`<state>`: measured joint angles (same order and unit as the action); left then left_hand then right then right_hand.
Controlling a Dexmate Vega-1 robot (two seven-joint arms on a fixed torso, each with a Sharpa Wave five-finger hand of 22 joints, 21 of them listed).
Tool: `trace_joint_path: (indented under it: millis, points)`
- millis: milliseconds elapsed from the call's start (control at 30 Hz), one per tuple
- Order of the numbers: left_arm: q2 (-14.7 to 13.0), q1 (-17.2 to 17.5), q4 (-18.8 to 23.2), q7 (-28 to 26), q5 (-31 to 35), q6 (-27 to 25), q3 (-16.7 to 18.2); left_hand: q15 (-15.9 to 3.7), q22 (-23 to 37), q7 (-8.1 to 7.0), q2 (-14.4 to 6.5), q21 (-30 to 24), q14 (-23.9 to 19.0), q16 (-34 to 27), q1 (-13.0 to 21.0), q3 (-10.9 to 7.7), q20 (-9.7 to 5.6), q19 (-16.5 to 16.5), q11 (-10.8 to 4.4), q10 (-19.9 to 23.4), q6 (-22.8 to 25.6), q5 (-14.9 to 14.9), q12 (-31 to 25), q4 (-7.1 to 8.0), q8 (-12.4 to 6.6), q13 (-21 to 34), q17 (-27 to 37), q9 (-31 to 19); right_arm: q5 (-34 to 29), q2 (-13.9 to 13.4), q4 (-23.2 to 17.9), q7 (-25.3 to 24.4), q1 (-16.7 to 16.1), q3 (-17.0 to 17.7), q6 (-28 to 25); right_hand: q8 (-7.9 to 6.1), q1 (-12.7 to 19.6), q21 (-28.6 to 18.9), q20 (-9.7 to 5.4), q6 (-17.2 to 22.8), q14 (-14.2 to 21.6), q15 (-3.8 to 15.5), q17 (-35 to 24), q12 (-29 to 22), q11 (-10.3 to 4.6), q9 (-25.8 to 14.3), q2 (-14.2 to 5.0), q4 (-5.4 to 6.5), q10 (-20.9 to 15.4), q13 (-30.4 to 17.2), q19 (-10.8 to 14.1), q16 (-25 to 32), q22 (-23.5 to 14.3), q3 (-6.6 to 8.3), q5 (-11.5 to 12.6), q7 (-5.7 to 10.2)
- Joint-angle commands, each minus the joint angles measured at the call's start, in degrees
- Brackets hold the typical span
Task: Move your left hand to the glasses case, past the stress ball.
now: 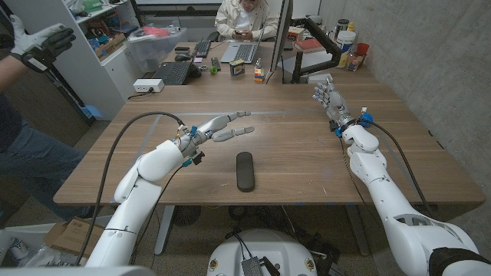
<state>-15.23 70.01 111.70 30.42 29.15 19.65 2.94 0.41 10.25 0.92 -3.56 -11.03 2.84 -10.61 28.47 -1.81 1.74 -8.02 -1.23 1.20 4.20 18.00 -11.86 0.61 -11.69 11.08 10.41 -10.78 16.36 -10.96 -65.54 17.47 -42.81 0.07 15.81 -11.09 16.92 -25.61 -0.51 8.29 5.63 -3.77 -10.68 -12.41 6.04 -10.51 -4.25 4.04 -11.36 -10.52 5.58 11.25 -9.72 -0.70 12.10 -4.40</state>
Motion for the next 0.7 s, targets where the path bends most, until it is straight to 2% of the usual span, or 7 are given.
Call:
trace_joint_path:
  millis: [33, 400, 700]
  points:
    - [-0.6, 2.1, 2.0, -2.9, 4.9, 0.1, 0.1, -0.26, 0.3, -0.51, 0.0, -0.3, 0.1, -0.2, 0.6, -0.10, 0.46, -0.3, -0.64, 0.0, 0.2, -0.1, -0.1, -0.29, 0.02, 0.1, 0.1, -0.2, 0.1, 0.1, 0.2, 0.5, 0.2, -0.4, -0.1, 0.02, 0.0, 0.4, -0.07, 0.1, 0.1, -0.11, -0.1, 0.1, -0.07, -0.1, -0.58, 0.28, -0.1, -0.2, 0.4, -0.1, -0.3, -0.35, -0.1, 0.18]
    - [-1.1, 2.7, 2.5, -3.4, 5.5, -0.2, 0.1, -0.28, 0.4, -0.55, -0.2, -0.4, 0.0, -0.3, 1.1, -0.15, 0.46, -0.4, -0.65, 0.1, 0.3, -0.1, -0.1, -0.48, -0.05, 0.1, 0.1, -0.3, 0.0, 0.2, 0.3, 0.7, 0.4, -0.4, -0.1, 0.03, 0.0, 0.6, -0.01, 0.1, 0.1, -0.14, -0.1, 0.1, 0.09, -0.1, -0.61, 0.26, 0.0, -0.2, 0.4, -0.2, -0.4, -0.38, -0.1, 0.21]
    - [-2.1, 2.9, 2.8, -6.3, 10.2, 1.0, -0.5, -0.39, 0.4, -0.66, -0.3, -0.4, 0.0, -0.3, 1.4, -0.18, 0.52, -0.4, -1.00, 0.1, 0.5, -0.2, -0.1, -0.62, -0.09, 0.1, 0.1, -0.3, -0.1, 0.1, -0.1, 0.5, 0.2, -0.4, -0.3, 0.03, -0.1, 0.8, -0.01, 0.1, 0.1, -0.16, -0.1, 0.2, 0.06, -0.1, -0.62, 0.25, 0.0, -0.2, 0.5, -0.2, -0.4, -0.41, -0.1, 0.16]
